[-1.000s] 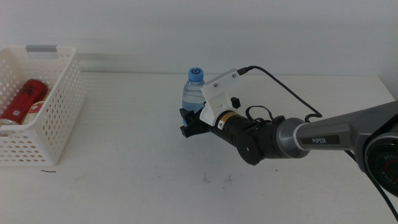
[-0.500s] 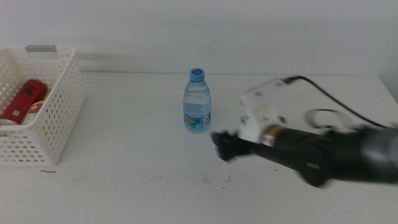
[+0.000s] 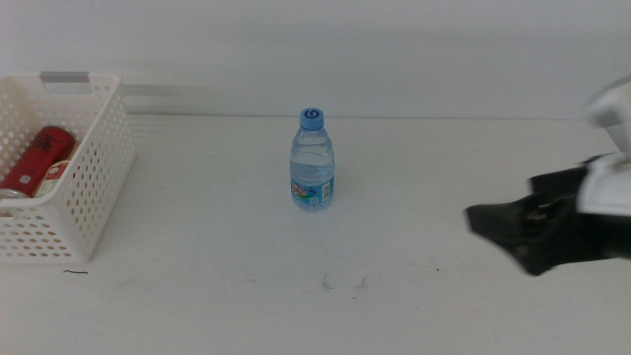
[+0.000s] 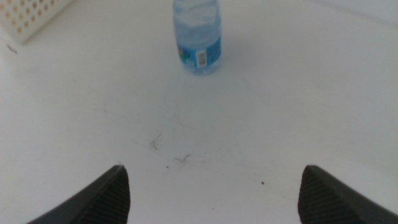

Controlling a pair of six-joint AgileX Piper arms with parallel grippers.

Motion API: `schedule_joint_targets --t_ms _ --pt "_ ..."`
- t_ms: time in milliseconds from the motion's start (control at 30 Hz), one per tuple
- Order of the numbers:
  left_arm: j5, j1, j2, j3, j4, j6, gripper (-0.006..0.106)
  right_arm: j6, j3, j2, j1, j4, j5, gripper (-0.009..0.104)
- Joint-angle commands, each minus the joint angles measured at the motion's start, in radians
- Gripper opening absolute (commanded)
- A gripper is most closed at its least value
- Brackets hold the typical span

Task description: Use arms to grab the bottles and put them into the dustbin to the left of the table.

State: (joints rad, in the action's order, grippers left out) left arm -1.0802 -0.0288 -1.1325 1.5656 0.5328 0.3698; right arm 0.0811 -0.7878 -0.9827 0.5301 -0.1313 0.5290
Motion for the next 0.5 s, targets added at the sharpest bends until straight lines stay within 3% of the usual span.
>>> schedule_joint_targets --t_ms 0,167,467 --pt "0.016 -0.002 0.002 0.002 0.006 -0.002 0.094 -0.007 -0.031 0.063 -0.022 0.013 0.051 0.087" --pt "0.016 -0.002 0.002 0.002 0.006 -0.002 0.094 -0.007 -0.168 0.140 -0.030 0.041 0.222 0.087" --pt "0.016 -0.002 0.002 0.002 0.006 -0.002 0.094 -0.003 -0.225 0.151 -0.030 0.047 0.230 0.087"
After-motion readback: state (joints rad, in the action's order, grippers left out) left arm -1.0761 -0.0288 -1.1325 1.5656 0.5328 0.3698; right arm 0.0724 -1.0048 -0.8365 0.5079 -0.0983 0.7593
